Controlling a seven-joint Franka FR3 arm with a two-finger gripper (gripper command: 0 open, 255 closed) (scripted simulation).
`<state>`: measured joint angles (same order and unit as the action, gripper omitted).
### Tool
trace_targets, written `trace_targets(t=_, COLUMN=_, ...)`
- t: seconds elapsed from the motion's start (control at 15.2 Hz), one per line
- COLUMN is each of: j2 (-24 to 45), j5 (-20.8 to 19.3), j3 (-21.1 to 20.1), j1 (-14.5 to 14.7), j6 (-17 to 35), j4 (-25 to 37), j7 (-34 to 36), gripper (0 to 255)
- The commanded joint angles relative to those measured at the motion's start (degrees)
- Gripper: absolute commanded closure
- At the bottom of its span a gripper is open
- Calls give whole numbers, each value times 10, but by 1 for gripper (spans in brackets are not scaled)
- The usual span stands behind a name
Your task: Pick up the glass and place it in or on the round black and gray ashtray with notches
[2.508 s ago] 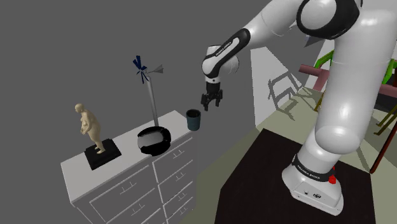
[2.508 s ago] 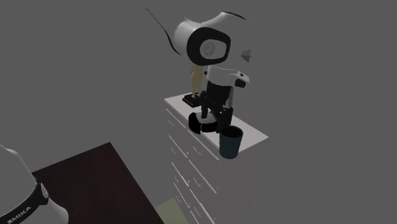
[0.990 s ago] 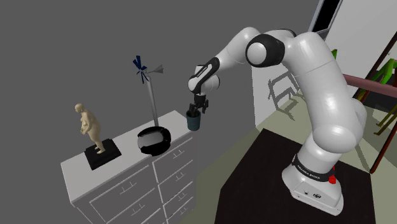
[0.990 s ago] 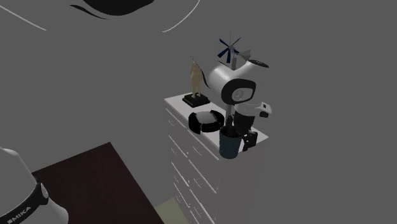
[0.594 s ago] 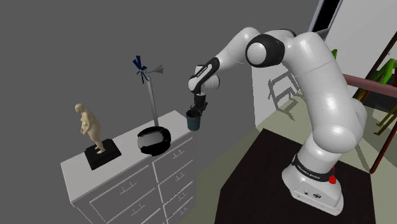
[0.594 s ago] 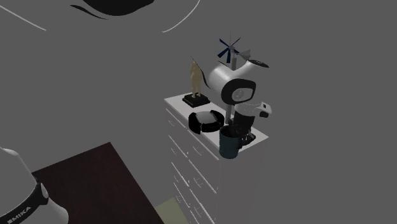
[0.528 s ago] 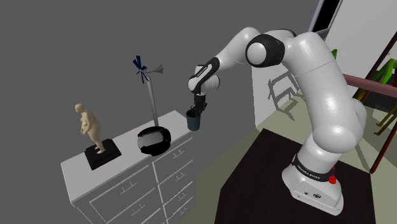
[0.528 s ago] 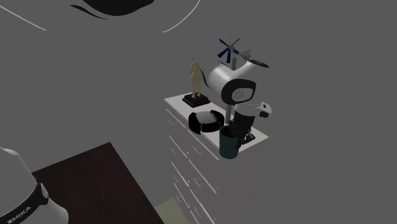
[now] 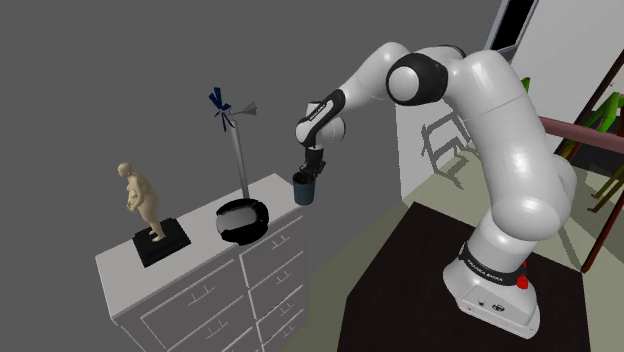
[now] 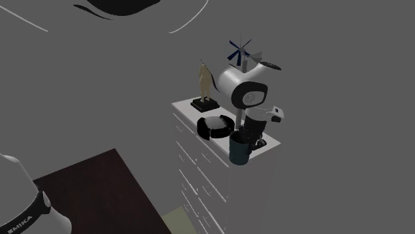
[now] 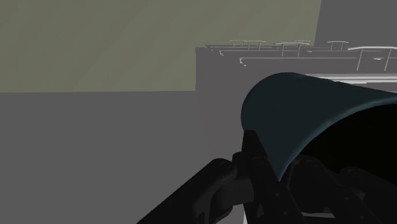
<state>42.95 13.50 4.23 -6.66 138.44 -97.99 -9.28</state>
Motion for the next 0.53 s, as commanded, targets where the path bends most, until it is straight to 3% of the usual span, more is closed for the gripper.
trace_targets(t=0.0, j2=-10, j5=-1, j3=1, j1=1, j6=-6, j4=-4, j7=1, gripper=255)
trace_targets(t=0.46, j2=-51, j5=-8, j3=7, j1=4, j6=-39, j4=-11, j7=8, gripper=255)
